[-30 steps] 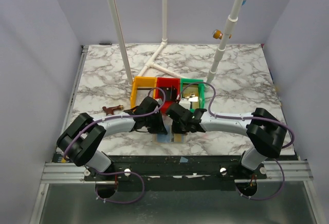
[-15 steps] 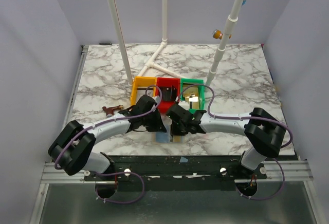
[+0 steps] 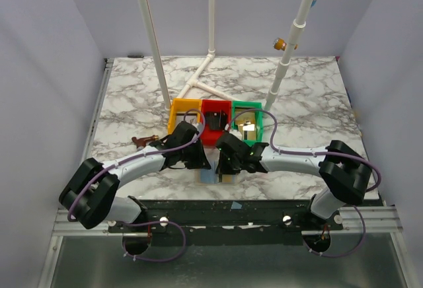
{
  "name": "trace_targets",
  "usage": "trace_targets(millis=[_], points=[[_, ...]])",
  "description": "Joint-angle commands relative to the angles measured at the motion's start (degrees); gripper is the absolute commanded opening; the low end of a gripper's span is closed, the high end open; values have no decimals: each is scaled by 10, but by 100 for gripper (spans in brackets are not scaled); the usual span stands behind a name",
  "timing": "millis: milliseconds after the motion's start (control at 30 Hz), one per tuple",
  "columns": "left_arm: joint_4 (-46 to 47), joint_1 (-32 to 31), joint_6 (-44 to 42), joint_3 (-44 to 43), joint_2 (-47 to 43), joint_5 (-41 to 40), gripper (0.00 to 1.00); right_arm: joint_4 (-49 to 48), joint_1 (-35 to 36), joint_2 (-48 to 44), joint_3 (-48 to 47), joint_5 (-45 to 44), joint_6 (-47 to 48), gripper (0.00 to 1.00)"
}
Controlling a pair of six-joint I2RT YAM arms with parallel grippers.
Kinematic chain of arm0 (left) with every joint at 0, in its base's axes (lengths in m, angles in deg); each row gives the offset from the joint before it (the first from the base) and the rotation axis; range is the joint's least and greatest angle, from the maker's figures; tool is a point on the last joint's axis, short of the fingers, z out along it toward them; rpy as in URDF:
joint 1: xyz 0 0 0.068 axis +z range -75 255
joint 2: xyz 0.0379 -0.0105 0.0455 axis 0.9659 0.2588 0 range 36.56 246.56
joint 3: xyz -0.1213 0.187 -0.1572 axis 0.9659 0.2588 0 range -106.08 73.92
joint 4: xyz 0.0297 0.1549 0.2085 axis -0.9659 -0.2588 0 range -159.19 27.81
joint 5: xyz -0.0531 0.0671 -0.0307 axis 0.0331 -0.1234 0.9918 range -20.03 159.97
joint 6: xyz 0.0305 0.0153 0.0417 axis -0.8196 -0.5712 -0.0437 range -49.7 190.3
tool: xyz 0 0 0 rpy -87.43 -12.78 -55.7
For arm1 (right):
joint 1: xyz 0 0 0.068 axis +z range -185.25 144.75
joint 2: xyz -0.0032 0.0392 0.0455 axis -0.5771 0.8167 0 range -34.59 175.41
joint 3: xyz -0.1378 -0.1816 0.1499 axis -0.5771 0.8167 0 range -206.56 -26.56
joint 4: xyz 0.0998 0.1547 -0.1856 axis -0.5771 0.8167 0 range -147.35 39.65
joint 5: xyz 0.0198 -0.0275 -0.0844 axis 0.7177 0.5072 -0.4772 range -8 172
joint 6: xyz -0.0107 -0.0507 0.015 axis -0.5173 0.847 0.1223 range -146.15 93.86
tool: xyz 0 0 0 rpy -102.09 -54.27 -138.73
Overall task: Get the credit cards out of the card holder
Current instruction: Remove the credit card from the card holder.
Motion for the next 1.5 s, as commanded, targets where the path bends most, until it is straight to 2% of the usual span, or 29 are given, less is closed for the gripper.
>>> trace_targets(millis=[0,200,400,833,1100,1333,1400,1467], points=[[-18,3,-12,-10,-20,-14,0,-26,-5,-1,7,30,2,1],[-31,8,-13,-10,-39,-15,0,-60,-18,-4,16,47,6,1],[-51,15,-14,-9,-71,-22,0,-77,-19,32,-1,90,13,1],[-70,32,-20,2,-98,-19,0,-101,-18,99,-48,126,14,1],[-60,33,-19,3,-85,-8,0,-57,-18,106,-55,82,9,1],[-47,33,-16,2,-74,5,0,7,-19,28,-57,16,14,1],[-41,33,-14,1,-69,10,0,22,-19,5,-47,-6,7,6],[-36,33,-14,0,-62,15,0,42,-18,-14,-40,-28,3,19]])
